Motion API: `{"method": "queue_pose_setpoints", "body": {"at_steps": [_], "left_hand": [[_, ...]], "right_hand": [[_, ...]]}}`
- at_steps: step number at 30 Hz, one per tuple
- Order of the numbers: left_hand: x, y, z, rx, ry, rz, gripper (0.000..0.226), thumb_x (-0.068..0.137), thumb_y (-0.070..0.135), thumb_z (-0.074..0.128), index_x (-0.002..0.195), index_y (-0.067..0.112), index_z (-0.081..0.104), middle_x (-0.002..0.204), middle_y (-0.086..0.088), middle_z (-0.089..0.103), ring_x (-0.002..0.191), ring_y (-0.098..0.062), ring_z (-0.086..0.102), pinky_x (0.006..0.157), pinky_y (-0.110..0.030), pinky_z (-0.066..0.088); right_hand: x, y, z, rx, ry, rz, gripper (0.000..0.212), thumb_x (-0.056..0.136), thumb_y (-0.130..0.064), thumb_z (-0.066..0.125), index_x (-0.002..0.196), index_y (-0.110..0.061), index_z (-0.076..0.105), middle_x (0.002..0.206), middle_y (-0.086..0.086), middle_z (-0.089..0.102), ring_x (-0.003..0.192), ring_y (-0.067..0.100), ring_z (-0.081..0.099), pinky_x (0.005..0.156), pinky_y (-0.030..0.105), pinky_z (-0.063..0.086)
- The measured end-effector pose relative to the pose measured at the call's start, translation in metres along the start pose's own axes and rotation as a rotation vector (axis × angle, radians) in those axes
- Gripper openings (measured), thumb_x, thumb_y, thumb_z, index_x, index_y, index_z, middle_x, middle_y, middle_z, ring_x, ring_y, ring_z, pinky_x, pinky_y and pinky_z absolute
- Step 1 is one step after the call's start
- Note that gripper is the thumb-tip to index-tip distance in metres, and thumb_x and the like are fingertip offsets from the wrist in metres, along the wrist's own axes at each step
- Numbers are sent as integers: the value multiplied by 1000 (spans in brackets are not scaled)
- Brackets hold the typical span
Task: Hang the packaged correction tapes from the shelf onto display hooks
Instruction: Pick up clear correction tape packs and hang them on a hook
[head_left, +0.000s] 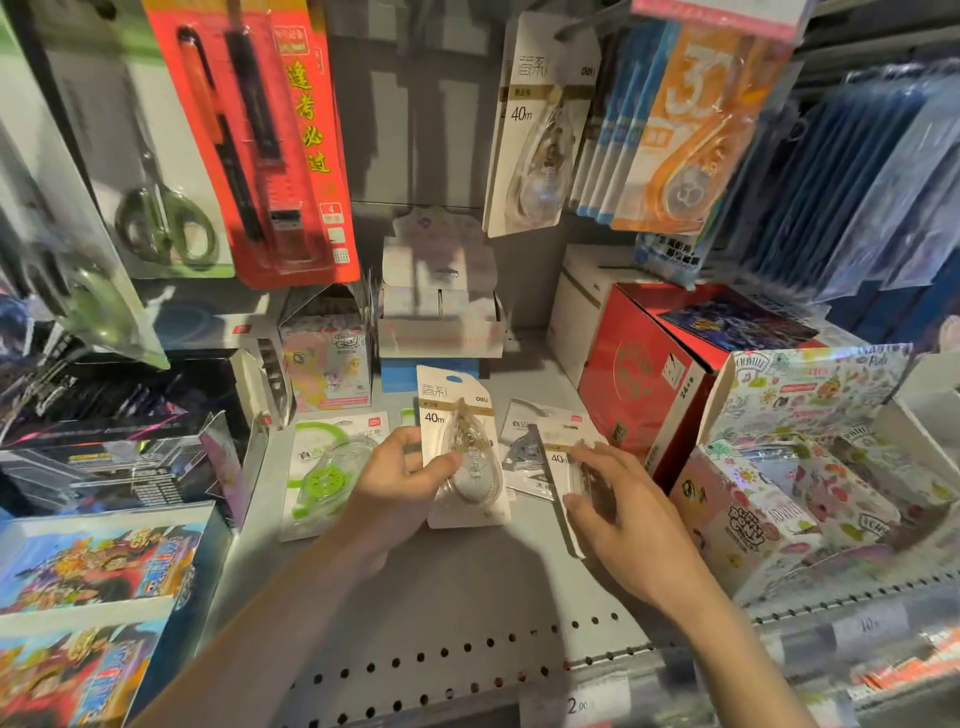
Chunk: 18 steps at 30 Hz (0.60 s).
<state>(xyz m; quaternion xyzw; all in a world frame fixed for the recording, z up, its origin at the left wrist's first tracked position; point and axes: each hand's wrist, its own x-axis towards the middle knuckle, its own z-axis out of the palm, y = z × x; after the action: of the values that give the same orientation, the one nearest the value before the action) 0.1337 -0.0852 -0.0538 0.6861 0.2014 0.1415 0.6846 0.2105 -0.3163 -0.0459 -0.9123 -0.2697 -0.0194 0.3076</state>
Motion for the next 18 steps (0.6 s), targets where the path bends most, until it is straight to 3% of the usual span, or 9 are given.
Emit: {"method": "queue_pose_setpoints", "body": {"at_steps": [5,9,13,16,18], "left_hand": [[0,5,0,-39,67,-35,17,95,16,69,109,21,61,104,-4,79,91,-17,76,74,-25,54],[-6,16,2,-100,81,-49,18,96,16,68,107,25,58,75,8,80,66,-5,75,59,-20,51],[-15,27,-4,-164,61,-45,18,96,11,68,108,19,58,48,13,67,35,2,58,35,-11,39],[-21,32,-11,-195,69,-37,25,93,6,72,112,12,58,51,12,70,39,2,61,38,-11,43],[-24,32,-16,-213,98,-31,28,90,0,73,112,10,59,63,8,77,49,-1,69,43,-12,48]], "right_hand": [[11,-20,-3,261,158,-2,50,91,-31,75,139,-25,60,133,-15,58,122,0,55,106,22,42],[18,-43,14,323,116,-119,51,89,-41,76,137,-29,63,136,-21,56,130,-9,49,110,9,35],[22,-56,31,345,57,-192,57,87,-52,73,138,-29,64,140,-21,55,132,-15,43,113,10,31],[24,-63,37,324,28,-238,66,85,-65,63,139,-28,64,140,-23,52,132,-18,41,109,2,26],[24,-66,37,325,10,-266,62,89,-60,61,141,-26,63,141,-26,49,131,-20,39,106,-2,23]]}}
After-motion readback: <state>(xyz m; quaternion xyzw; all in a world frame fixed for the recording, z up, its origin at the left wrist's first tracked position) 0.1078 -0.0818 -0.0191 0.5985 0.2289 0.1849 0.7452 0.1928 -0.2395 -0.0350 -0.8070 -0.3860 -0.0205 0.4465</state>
